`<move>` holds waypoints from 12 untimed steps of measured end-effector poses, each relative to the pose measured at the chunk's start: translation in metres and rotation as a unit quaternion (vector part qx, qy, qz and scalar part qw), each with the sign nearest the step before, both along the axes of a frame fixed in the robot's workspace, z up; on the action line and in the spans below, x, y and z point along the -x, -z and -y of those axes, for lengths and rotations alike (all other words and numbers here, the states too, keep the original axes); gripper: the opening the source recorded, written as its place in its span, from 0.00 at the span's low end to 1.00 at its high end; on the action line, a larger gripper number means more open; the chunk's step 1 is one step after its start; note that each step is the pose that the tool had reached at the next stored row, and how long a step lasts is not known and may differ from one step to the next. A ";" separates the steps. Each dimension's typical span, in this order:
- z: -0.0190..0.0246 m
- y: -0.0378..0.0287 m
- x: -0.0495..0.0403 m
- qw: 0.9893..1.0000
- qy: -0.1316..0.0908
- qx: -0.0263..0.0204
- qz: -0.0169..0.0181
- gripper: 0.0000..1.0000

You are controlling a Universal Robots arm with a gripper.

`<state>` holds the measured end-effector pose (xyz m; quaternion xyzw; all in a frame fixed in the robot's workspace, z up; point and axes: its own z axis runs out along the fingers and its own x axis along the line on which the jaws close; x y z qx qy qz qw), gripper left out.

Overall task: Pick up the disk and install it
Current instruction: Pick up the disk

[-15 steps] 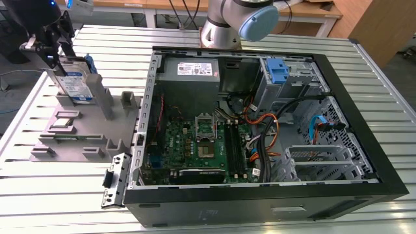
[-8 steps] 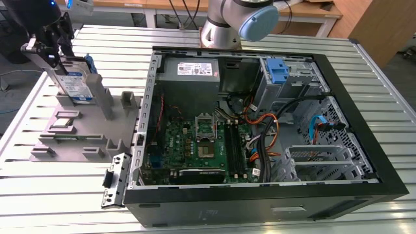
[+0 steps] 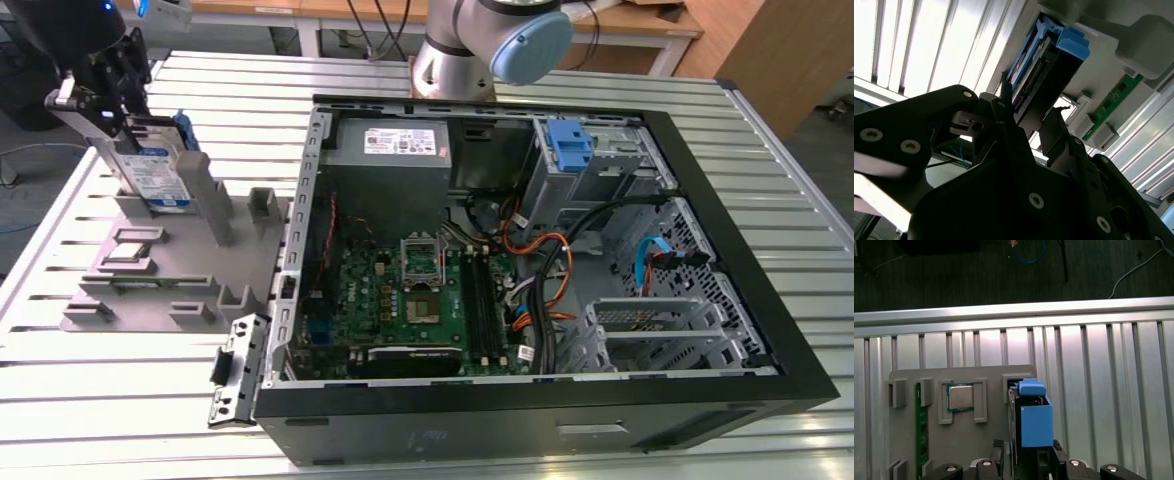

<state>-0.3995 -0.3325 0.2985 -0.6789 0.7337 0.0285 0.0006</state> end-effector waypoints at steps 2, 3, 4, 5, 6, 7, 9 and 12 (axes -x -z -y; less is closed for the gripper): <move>0.0000 -0.0006 0.0000 1.000 -0.001 0.000 0.000 0.48; 0.0000 -0.0012 0.0000 1.000 -0.003 0.000 0.000 0.48; 0.0000 -0.0012 0.0000 1.000 -0.004 0.000 0.000 0.48; 0.0000 -0.0012 0.0000 1.000 -0.004 0.000 0.000 0.48; 0.0000 -0.0013 0.0000 1.000 -0.005 0.000 0.000 0.48; 0.0000 -0.0014 0.0000 1.000 -0.005 0.000 0.000 0.48; 0.0000 -0.0015 -0.0004 1.000 -0.009 0.000 0.000 0.48; 0.0000 -0.0014 -0.0011 1.000 -0.013 0.000 0.000 0.48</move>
